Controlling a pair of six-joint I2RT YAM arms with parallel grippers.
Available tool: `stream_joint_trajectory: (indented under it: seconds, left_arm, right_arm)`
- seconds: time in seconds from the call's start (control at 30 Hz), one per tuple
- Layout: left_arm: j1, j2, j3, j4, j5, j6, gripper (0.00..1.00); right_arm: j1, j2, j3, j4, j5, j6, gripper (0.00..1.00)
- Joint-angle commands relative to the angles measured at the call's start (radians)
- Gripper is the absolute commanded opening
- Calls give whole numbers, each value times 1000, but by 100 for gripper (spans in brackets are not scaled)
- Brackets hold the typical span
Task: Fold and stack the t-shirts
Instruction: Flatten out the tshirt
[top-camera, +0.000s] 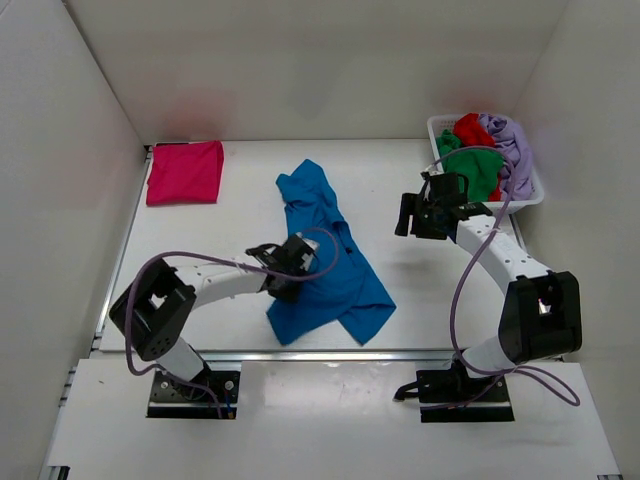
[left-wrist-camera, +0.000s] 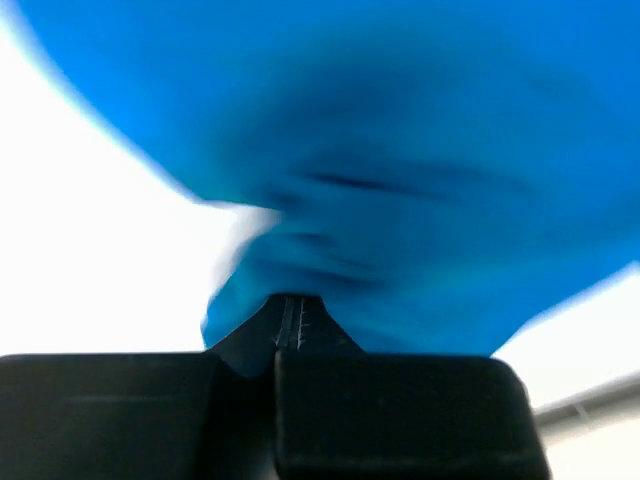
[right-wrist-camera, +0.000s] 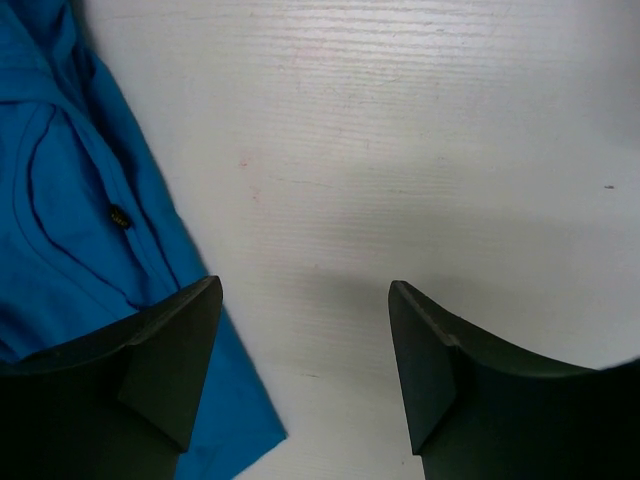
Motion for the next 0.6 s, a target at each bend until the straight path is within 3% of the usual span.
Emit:
stream_joint_trajectory:
  seconds: [0.0,0.17,0.2,0.23,0.3,0.33,0.4,0.57]
  left_arm:
    - [161,-77,-8,-9,-27,2,0]
    - [288,-199,42,-73,90,48,2]
    - [288,-211,59,-90,149,53,18]
    - [291,-220,74,-124,169,68,24]
    - [265,-230,79,-173,193,70,46]
    - [242,-240,67,-197,188,73,50]
    - [211,-266,41,-213,188,68,50]
    - [185,-338,-120,-166,304,90,38]
  right_arm:
    - [4,-44,-16,19,-45,-44,65]
    - [33,-32,-20,10,-21,-59,65]
    - [47,-39,-27,21,-24,-47,64]
    - [53,-47,-33,30,-30,-44,64]
    - [56,-55,-45,39,-33,-32,64]
    - [59,-55,-44,41,-31,-32,64]
    - [62,-61,-44,41,-30,-29,64]
    - [58,-64,-47,41,-45,-27,63]
